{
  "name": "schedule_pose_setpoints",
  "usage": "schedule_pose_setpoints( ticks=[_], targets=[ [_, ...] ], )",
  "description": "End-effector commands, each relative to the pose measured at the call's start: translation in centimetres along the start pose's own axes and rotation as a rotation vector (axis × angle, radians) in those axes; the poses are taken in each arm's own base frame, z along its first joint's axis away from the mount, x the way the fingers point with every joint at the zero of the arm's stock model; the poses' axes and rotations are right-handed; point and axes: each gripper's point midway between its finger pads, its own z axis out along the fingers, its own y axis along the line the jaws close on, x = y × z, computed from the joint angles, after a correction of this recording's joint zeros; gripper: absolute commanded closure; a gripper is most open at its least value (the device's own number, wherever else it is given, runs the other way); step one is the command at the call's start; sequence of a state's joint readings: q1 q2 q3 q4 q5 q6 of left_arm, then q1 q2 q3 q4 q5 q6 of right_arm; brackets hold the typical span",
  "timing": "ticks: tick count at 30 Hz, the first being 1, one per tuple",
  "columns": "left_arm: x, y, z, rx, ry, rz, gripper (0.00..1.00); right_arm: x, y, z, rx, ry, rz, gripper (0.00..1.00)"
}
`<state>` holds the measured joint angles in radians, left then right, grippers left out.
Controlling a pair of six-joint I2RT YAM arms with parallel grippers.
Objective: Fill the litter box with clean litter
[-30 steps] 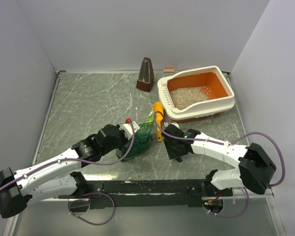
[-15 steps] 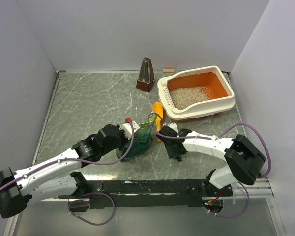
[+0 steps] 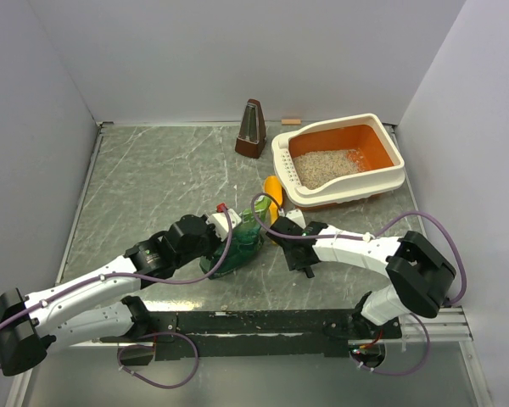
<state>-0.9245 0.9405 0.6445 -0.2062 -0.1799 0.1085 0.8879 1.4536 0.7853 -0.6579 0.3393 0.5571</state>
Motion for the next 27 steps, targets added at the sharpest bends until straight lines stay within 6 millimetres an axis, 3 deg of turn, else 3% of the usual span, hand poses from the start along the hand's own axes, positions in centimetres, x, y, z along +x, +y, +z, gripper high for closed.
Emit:
schedule_pose_setpoints(
  ticks=[1,4,8,12,20,21,23,27],
  targets=[
    [0.1,-0.2,0.0,0.002,0.011,-0.011,0.99,-2.0,0.5,-0.6,0.003,-0.06,0.021,0.53],
    [0.1,-0.2,0.0,0.003,0.012,-0.01,0.99,-2.1,0.5,-0.3,0.016,-0.058,0.019,0.56],
    [0.1,-0.3,0.0,0.008,0.01,-0.01,0.99,-2.1,0.7,-0.2,0.012,-0.062,0.02,0.69],
    [0.3,-0.3,0.1,0.005,0.016,-0.008,0.99,-2.2,0.5,-0.4,0.013,-0.069,0.019,0.98],
    [-0.4,0.0,-0.1,-0.004,0.004,-0.005,0.98,-2.4,-1.3,-2.7,0.025,-0.126,0.043,1.0],
    [-0.7,-0.2,-0.3,0.013,-0.003,0.0,0.92,-2.6,-1.3,-3.1,0.014,-0.14,0.046,1.0],
    [-1.7,-0.7,-0.9,0.054,-0.026,0.001,0.69,-2.8,-1.8,-4.2,0.004,-0.156,0.05,1.0],
    [-3.8,-1.6,-2.3,0.124,-0.069,-0.016,0.44,-3.9,-2.3,-7.4,-0.057,-0.227,0.053,1.0]
  ],
)
